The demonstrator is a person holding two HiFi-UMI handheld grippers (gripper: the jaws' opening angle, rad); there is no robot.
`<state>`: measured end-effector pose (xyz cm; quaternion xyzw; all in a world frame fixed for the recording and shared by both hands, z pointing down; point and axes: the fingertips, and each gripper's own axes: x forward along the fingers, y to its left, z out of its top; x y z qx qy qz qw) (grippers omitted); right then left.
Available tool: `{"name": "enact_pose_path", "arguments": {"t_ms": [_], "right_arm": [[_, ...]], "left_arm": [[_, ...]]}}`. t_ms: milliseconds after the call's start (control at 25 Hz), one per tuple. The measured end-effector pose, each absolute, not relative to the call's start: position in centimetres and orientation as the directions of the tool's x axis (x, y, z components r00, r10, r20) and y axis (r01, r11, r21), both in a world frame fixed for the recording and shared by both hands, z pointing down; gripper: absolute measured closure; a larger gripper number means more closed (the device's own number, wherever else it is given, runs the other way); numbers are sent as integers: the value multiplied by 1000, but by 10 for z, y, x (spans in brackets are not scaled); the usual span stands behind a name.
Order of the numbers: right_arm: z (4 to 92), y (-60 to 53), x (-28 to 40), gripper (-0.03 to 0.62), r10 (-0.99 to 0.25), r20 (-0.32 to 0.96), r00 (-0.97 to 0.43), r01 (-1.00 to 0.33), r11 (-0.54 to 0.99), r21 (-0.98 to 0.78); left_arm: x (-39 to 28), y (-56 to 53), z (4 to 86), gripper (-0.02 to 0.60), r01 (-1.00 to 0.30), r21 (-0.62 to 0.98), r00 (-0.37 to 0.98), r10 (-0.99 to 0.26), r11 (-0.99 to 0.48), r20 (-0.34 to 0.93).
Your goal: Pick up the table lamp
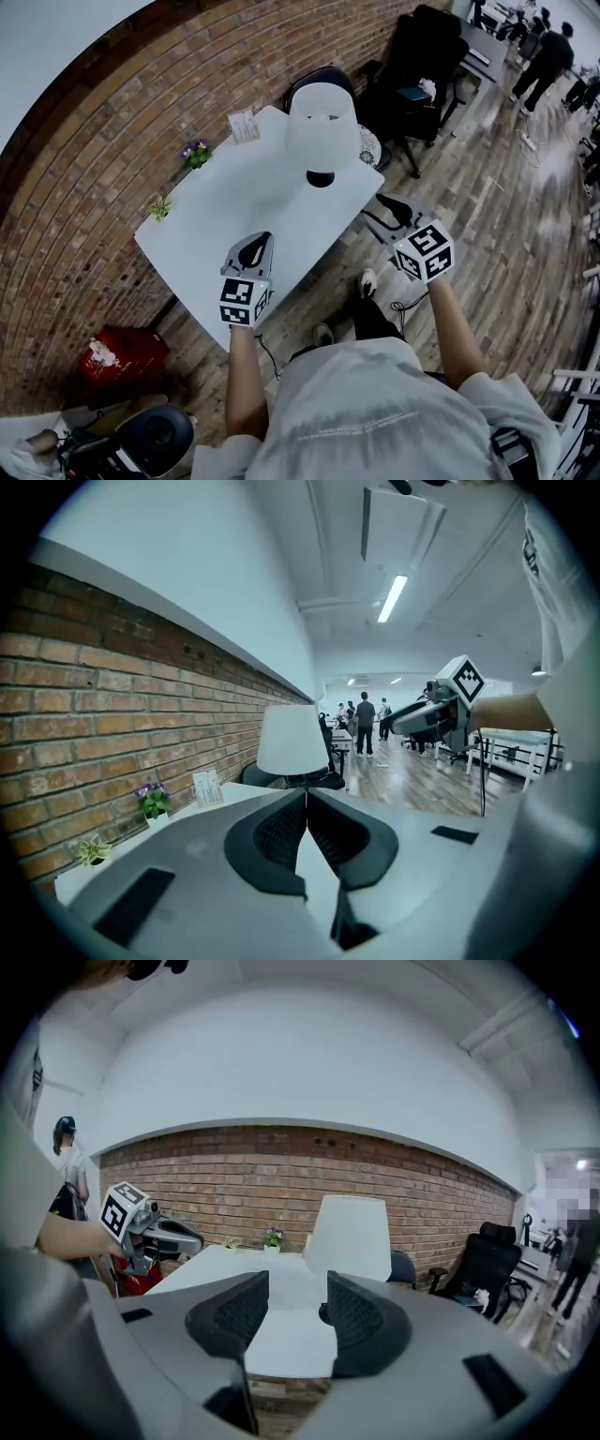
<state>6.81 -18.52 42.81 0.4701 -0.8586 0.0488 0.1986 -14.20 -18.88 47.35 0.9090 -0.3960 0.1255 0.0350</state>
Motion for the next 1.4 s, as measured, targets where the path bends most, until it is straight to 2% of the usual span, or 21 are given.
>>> {"name": "enact_pose_path", "arguments": {"t_ms": [320,600,800,1040,1120,1200,1400], "right_arm": [[450,-239,75,385,-764,398,-507,-807,584,92],[482,-290,87,370,-736,390,-554,-804,594,-20],[506,-314,92,361,-713,405,-572,-781,624,-5],[540,-343,94,359,-688,439,-578,-771,637,-17],[545,-351,96,387,-690,432,-580,-772,635,-24],[554,-354,96,365,-671,449,-590,-764,644,-42],[576,-359,92,359,-639,464,-614,-743,666,-66]], "left_arm": [[-141,-222,483,568,-778,-18,598,-748,-628,289],[-128,-250,494,568,-810,2,556,-768,-586,319],[-123,-266,506,568,-823,9,533,-766,-568,360],[-119,-292,518,568,-836,11,506,-763,-548,402],[-118,-302,522,568,-842,14,496,-764,-539,413],[-116,-311,526,568,-850,20,485,-768,-526,420],[-115,-320,536,568,-864,27,462,-772,-502,436]]}}
